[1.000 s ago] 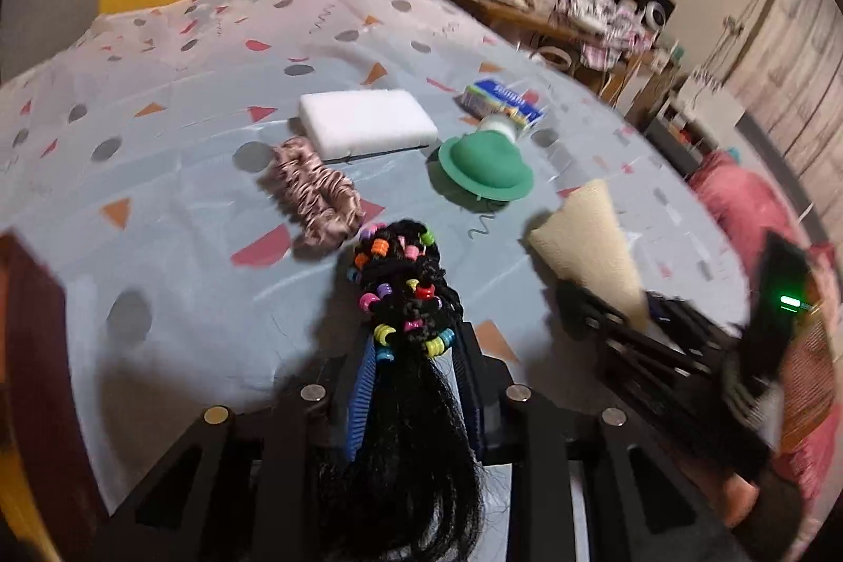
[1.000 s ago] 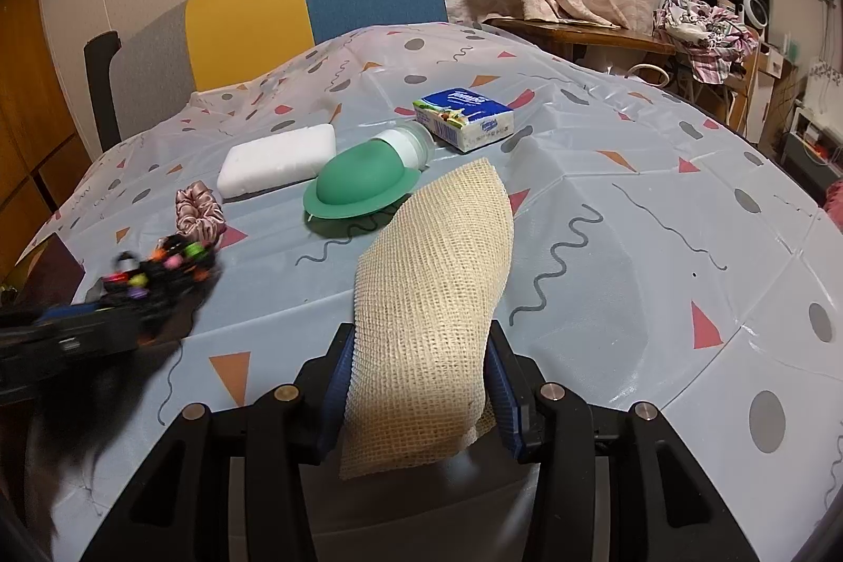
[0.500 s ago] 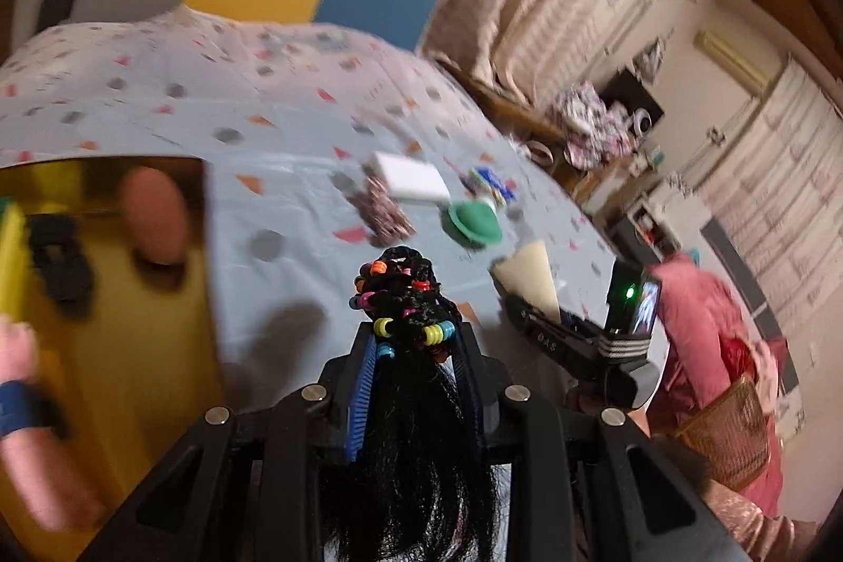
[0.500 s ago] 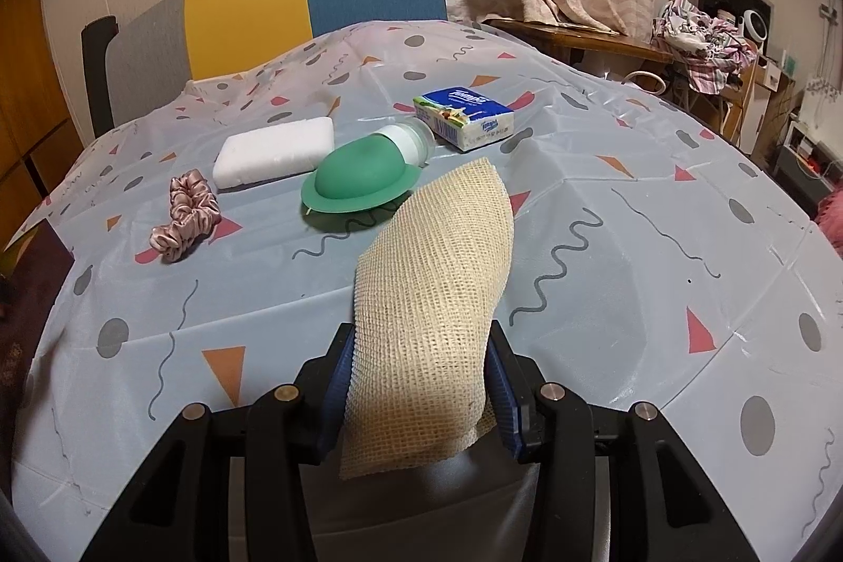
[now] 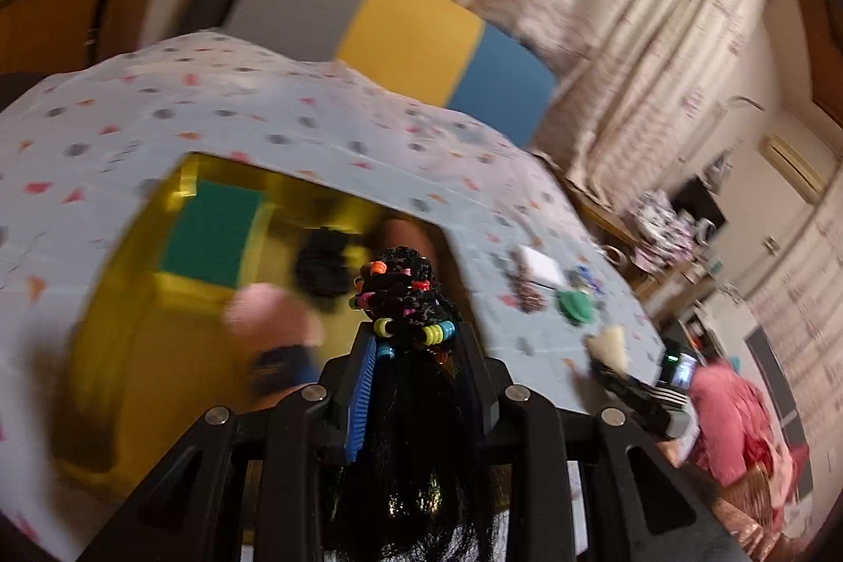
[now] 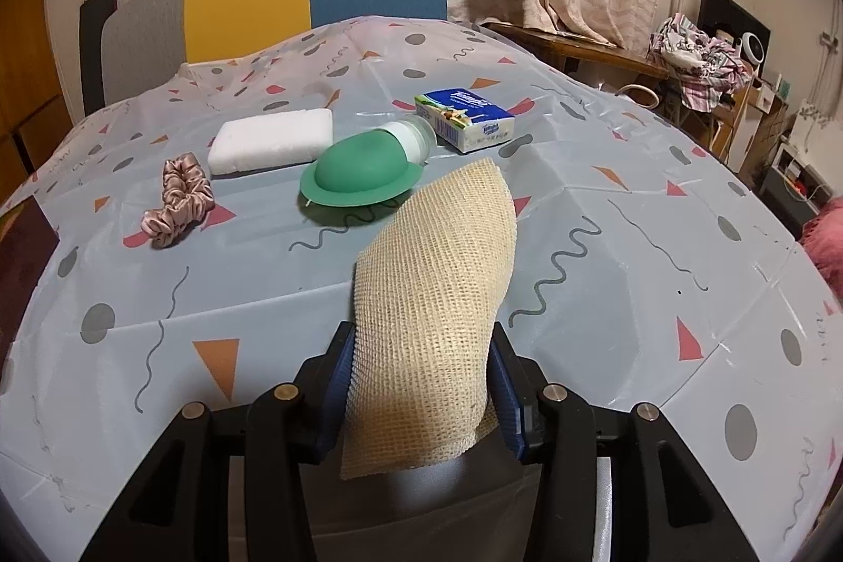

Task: Organize rigid objects
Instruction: 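Carry the hair extension into the gold tray and open the left tool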

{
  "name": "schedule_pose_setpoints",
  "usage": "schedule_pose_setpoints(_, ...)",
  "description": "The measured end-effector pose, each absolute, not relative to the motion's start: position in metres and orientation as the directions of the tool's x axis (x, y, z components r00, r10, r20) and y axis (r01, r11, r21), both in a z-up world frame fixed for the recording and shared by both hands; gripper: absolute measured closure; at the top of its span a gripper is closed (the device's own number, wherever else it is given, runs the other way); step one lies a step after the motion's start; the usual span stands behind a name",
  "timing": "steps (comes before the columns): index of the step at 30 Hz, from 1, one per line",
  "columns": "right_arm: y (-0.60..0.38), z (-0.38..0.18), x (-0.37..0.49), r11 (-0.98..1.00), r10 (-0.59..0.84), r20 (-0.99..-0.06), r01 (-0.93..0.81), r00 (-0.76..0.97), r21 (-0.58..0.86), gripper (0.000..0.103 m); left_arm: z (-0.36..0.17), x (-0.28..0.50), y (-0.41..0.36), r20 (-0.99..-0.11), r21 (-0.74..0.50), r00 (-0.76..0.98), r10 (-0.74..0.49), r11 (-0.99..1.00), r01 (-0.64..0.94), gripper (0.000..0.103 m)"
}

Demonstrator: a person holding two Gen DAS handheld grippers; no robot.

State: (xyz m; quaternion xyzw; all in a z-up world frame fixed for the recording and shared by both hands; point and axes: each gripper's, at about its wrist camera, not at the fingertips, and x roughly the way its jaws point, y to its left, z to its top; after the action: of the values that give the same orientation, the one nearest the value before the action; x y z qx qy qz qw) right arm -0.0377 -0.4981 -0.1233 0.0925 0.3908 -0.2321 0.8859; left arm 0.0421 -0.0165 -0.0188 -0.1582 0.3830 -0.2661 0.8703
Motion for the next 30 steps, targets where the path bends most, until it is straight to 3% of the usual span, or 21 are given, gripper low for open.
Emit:
schedule_pose_setpoints(11,-0.49,-0.123,-0.033,0.871,-0.388,-0.733,0.483,0.558,-0.094,0.055,-0.06,0.067,0.055,-0.634,-0.494,0.615,-0.469,0.857,0.144,0.075)
schedule_pose_setpoints(16,-0.488,-0.123,-0.032,0.869,-0.4,-0.733,0.483,0.551,-0.112,0.055,-0.069,0.073,0.057,-0.643,-0.524,0.587,-0.492,0.841,0.131,0.055)
schedule_pose_setpoints(20,-0.487,-0.123,-0.032,0.868,-0.401,-0.732,0.483,0.55,-0.113,0.055,-0.065,0.063,0.061,-0.627,-0.545,0.607,-0.489,0.832,0.107,0.055)
schedule_pose_setpoints(30,-0.481,-0.118,-0.033,0.879,-0.401,-0.725,0.458,0.56,-0.133,0.056,-0.04,0.032,0.048,-0.626,-0.417,0.66,-0.417,0.893,0.169,0.055)
